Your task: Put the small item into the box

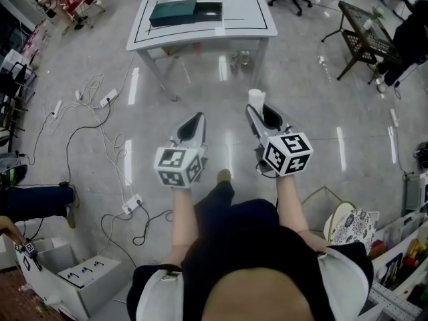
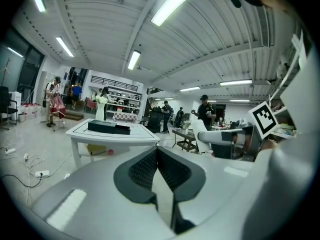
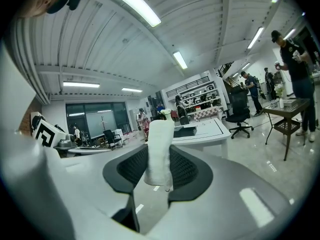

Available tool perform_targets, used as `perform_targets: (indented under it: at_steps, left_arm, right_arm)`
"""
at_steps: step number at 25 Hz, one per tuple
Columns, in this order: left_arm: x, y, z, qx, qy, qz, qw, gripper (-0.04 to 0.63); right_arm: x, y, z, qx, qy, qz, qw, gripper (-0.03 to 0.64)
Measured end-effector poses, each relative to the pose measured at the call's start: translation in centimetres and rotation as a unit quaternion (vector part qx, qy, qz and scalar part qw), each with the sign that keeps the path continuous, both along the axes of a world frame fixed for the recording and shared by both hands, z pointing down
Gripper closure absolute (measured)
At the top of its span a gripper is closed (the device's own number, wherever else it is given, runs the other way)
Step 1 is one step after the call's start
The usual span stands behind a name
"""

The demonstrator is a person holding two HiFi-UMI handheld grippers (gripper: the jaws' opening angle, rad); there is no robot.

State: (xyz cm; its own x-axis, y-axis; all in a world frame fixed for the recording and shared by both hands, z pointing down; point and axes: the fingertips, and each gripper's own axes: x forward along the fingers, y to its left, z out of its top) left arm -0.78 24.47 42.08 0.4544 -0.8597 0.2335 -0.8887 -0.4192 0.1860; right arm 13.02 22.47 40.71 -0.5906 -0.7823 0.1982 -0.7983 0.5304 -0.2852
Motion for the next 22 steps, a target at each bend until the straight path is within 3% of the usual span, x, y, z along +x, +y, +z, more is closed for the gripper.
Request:
perform_targets:
  at_steps: [22]
  left_arm:
    - [-4.5,-8.1,0.3,0.008,0.000,0.016,0.9998,0.586]
  right_arm:
    - [-4.5,-7.3,0.5,0.000,0.009,0.014,1.000,0.489]
